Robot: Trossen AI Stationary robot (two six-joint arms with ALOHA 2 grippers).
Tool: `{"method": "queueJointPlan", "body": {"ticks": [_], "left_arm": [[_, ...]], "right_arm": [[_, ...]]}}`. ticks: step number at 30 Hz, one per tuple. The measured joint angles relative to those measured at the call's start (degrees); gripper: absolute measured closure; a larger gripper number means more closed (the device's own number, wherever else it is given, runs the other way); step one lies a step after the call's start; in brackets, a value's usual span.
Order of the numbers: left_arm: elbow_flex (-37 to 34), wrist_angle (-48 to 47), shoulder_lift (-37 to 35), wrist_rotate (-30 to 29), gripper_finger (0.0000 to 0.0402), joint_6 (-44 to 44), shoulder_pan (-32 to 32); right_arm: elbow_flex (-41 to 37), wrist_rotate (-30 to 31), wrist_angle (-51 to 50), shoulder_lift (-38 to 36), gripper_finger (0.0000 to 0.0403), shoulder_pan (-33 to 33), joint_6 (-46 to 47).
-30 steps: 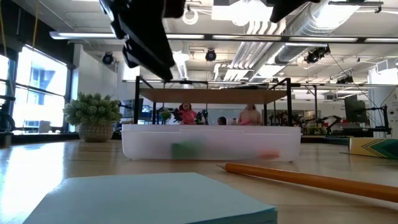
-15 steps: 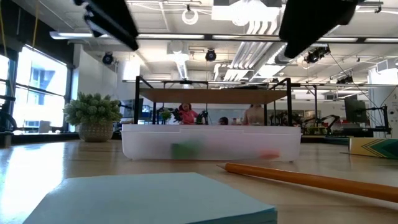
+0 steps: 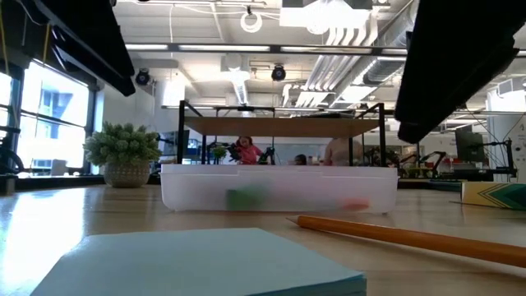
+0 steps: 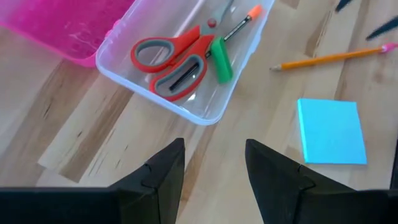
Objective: Pack school essentials
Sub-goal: Put the orange pencil into the supply box
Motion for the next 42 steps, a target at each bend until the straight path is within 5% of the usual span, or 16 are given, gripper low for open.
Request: {"method": "queueJointPlan", "body": {"ticks": [25, 42], "left_arm": [[0.02, 1.52, 0.04, -1.27, 0.0245, 0.94, -0.04], [0.02, 1.48, 0.04, -0.63, 0.0245, 1.34, -0.04]], "right_arm": [[0.30, -4.01, 4.07, 7.90, 0.0208, 2.84, 6.09], [0.17, -4.67, 0.62, 8.08, 0.0376, 3.08, 8.17]]}}
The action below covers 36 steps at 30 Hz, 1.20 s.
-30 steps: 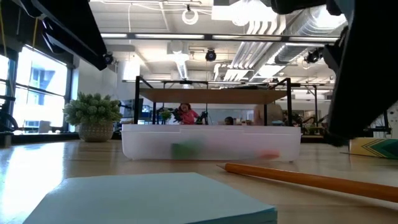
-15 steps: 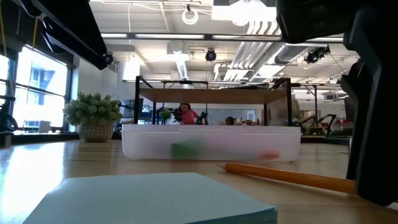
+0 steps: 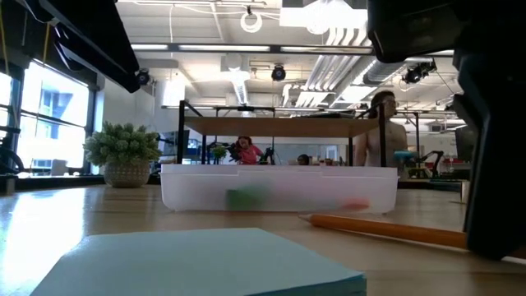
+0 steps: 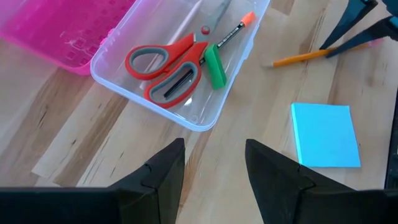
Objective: Pack school essentials
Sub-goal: Put the orange pencil into the supply box
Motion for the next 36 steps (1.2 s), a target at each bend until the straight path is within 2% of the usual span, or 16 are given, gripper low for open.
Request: {"method": "queueJointPlan", "body": {"ticks": [5, 11, 19, 26, 32, 36], "left_arm": [[0.00, 0.00, 0.00, 0.02, 0.0245, 1.13, 0.00], [0.00, 0.00, 0.00, 0.11, 0.0245, 1.57, 0.00], [0.00, -0.04, 0.00, 2.39, 0.0245, 1.62, 0.00], [0.00, -0.02, 0.02, 5.86, 0.0245, 3.23, 0.02], [0.00, -0.02, 0.02, 8.71, 0.0245, 4.35, 0.02], [0.00, -0.02, 0.02, 9.72, 0.0245, 4.60, -0.93]], "right_arm": [[0.00, -0.52, -0.55, 0.00, 0.0397, 0.02, -0.24], [0.05, -0.84, -0.82, 0.00, 0.0398, 0.02, -0.76], [4.79, -2.32, -6.68, 0.59, 0.0400, 0.39, -4.11], [7.31, 0.71, -9.51, 0.57, 0.0400, -0.42, -6.90], [10.45, 3.38, -10.75, 0.48, 0.0400, -2.70, -12.80], [13.78, 7.17, -15.01, 0.40, 0.0400, -4.87, -16.26]]}}
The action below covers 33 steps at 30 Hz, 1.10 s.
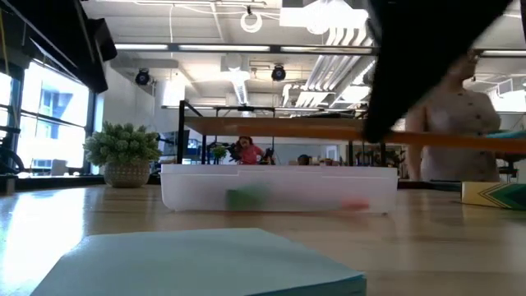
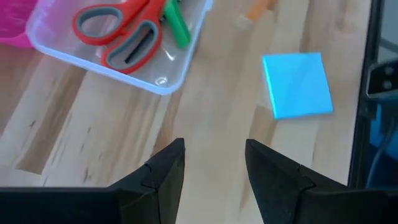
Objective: Pack school essentials
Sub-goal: Put the orange pencil into the supply box
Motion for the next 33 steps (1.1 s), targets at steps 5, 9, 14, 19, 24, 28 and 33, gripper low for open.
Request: {"method": "queueJointPlan", "body": {"ticks": [5, 9, 14, 19, 24, 28, 33], "left_arm": [[0.00, 0.00, 0.00, 0.05, 0.0245, 1.07, -1.09], [0.00, 0.00, 0.00, 0.03, 0.0245, 1.08, -1.80], [0.00, 0.00, 0.00, 0.03, 0.0245, 1.08, -2.51], [0.00, 0.00, 0.00, 0.03, 0.0245, 1.08, -2.61], [0.00, -0.01, 0.00, 0.02, 0.0245, 2.43, -2.59], [0.00, 0.00, 0.00, 0.01, 0.0245, 2.53, -2.39], [0.00, 0.00, 0.00, 0.01, 0.0245, 2.55, -2.39]], "right_arm": [[3.82, 2.16, -5.36, -0.05, 0.0400, -3.74, -6.03], [5.24, 2.53, -6.34, -0.14, 0.0400, -7.26, -11.59], [5.59, 1.31, -6.51, -0.14, 0.0400, -11.98, -17.31], [5.59, -2.52, -5.51, -0.14, 0.0400, -16.07, -22.90], [5.32, -8.36, -4.36, -0.18, 0.0400, -19.33, -26.81], [3.76, -11.09, -4.13, -0.25, 0.0400, -21.03, -27.32], [2.86, -12.96, -4.01, -0.22, 0.0392, -22.10, -27.07]]}}
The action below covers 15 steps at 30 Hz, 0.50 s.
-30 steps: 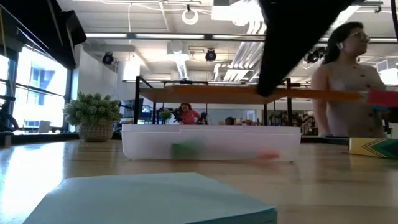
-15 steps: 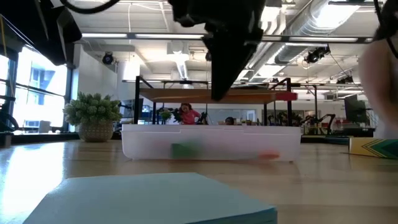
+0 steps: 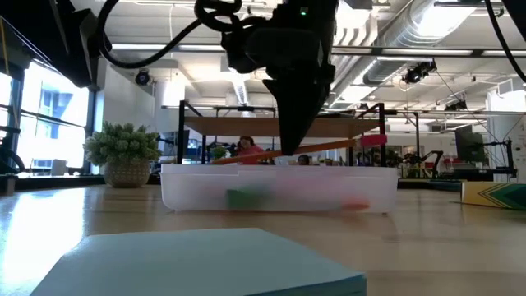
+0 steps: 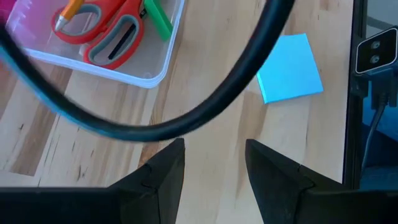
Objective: Pack school essentials
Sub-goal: Put the orange pencil into the supply box, then put the crayon box into the supply box
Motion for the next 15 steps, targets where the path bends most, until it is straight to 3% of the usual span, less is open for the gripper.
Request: {"method": "queueJointPlan", "body": {"ticks": [15], "left_arm": [[0.00, 0.00, 0.00, 0.00, 0.0245, 0.00, 0.00]], "right_arm": [[1.74, 0.70, 0.80, -0.02, 0.0272, -0.50, -1.13]]}}
